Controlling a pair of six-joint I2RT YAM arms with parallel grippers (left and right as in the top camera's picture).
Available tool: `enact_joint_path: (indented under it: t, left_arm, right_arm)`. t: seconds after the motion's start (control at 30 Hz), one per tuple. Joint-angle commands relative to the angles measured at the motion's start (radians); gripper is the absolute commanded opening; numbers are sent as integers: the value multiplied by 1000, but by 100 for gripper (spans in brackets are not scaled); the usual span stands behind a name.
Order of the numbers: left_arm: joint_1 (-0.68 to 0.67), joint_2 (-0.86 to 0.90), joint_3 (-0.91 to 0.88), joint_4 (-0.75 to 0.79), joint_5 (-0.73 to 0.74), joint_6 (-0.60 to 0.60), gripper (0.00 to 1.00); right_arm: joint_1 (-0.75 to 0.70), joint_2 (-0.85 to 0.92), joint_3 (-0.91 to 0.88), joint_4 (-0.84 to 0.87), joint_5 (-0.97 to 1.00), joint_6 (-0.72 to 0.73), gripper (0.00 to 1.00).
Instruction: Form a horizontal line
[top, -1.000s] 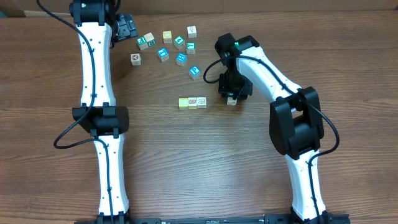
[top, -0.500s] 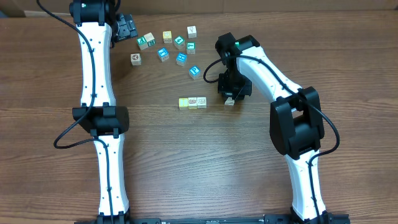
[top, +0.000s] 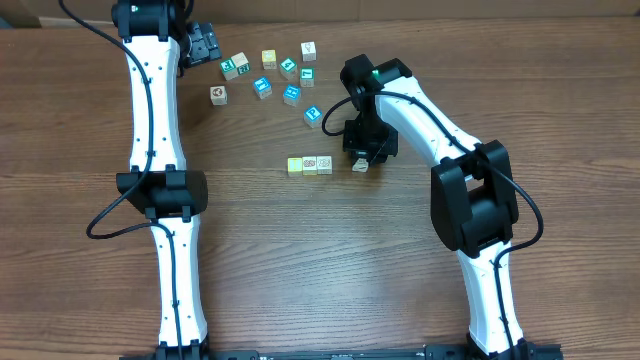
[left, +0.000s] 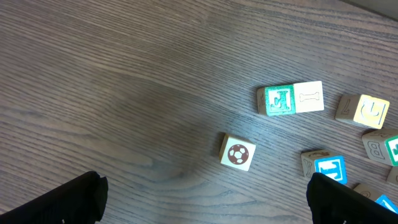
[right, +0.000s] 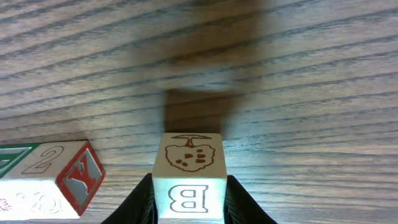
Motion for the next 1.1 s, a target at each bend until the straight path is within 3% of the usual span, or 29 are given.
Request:
enact_joint_path:
  t: [0.0, 0.43, 0.9, 1.07]
  left_arm:
    - [2, -30, 18, 1, -10, 12, 100]
    - [2, -30, 18, 1, -10, 12, 100]
    - [2, -30, 18, 1, -10, 12, 100]
    - [2, -30, 18, 1, -10, 12, 100]
  right_arm:
    - [6, -14, 12, 6, -18, -5, 27]
    - [6, -14, 12, 21, -18, -5, 34]
    - [6, -14, 12, 80, -40, -5, 34]
    - [3, -14, 12, 135, -30, -5, 40]
